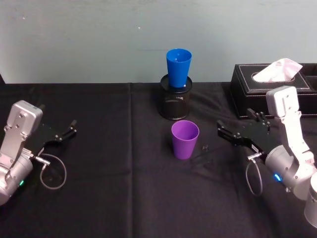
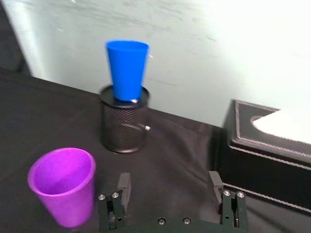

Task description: Pick up one cup with a gripper and tap it against the other cup.

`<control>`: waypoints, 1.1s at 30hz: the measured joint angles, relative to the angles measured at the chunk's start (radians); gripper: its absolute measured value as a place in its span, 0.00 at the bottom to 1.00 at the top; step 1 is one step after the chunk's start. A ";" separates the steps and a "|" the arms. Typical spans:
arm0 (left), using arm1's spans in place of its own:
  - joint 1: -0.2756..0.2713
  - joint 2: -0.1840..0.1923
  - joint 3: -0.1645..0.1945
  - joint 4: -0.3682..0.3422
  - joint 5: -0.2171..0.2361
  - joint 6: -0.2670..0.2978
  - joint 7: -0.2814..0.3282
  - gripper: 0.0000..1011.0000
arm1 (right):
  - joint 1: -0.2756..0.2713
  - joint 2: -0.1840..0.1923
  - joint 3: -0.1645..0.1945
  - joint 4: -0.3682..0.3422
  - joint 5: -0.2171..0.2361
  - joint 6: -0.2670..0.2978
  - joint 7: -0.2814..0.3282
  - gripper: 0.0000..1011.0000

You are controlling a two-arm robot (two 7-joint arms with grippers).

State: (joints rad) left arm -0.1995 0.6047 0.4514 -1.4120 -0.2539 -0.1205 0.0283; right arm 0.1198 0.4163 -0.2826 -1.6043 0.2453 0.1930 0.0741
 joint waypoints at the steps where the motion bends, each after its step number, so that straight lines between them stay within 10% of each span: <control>1: 0.000 0.000 0.000 0.000 0.000 0.000 0.000 0.99 | 0.000 -0.004 0.002 0.005 -0.004 0.001 -0.006 0.99; 33: 0.000 0.000 0.000 0.000 0.000 0.000 0.000 0.99 | 0.005 -0.072 0.047 0.080 -0.065 -0.048 -0.016 0.99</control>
State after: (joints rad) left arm -0.1995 0.6047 0.4514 -1.4119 -0.2539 -0.1205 0.0283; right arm 0.1245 0.3448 -0.2354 -1.5242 0.1802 0.1454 0.0579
